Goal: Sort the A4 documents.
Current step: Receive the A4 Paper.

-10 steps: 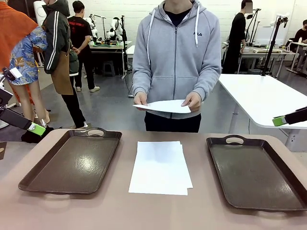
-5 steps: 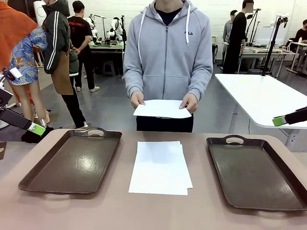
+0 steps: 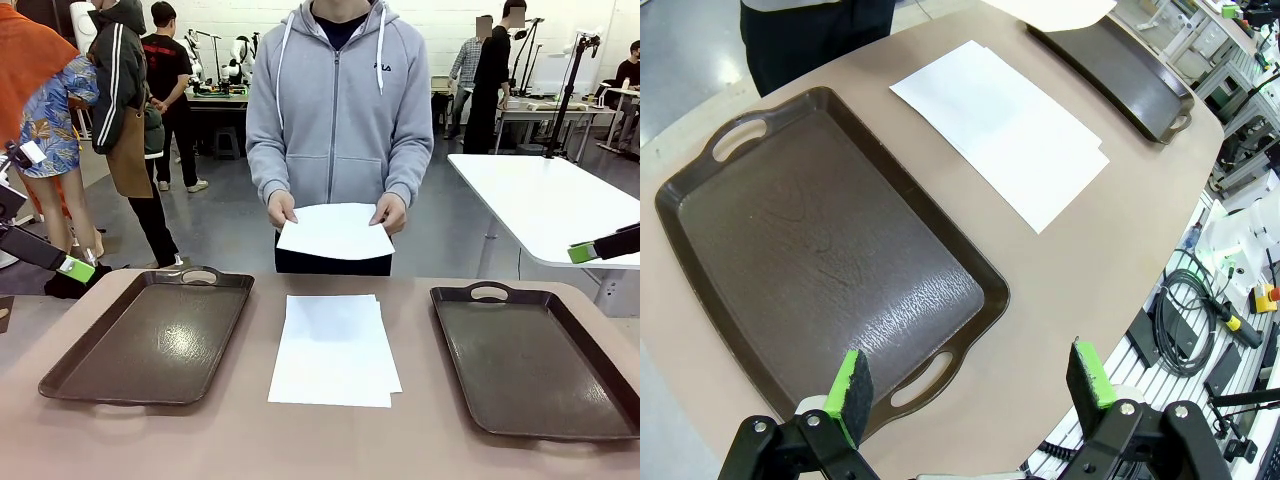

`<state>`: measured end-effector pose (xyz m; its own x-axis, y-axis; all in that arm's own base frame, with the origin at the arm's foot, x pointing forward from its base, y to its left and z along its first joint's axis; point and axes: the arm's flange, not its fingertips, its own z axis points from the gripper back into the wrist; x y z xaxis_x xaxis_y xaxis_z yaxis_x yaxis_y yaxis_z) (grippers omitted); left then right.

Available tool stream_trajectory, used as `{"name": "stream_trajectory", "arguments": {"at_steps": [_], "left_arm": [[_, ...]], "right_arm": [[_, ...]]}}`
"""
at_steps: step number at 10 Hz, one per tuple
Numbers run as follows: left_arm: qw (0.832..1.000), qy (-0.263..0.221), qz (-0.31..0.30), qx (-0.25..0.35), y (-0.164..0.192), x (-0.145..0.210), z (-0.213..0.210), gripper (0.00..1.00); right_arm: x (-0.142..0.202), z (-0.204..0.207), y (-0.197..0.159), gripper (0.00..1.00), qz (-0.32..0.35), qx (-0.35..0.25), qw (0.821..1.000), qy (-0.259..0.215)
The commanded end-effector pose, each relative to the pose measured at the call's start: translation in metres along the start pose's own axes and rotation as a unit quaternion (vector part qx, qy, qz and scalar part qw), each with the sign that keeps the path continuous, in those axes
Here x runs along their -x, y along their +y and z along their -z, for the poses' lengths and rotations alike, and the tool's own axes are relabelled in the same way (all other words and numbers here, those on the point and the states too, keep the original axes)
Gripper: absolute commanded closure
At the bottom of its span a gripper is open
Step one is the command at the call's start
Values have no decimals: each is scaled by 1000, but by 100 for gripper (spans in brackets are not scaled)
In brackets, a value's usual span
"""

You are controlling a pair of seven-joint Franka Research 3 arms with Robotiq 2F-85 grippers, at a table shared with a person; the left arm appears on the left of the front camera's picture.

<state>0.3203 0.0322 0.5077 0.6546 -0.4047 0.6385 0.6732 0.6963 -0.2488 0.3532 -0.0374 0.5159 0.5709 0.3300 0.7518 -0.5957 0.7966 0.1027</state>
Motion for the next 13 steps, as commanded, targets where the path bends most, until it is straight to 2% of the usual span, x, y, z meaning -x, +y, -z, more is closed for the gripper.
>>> {"name": "stream_trajectory", "arguments": {"at_steps": [1, 13], "left_arm": [[1000, -6, 6, 6, 1, 1, -1, 0], [1000, -6, 6, 6, 1, 1, -1, 0]], "right_arm": [[1, -1, 0, 0, -3, -8, 1000, -1], [1, -1, 0, 0, -3, -8, 1000, -1]]}}
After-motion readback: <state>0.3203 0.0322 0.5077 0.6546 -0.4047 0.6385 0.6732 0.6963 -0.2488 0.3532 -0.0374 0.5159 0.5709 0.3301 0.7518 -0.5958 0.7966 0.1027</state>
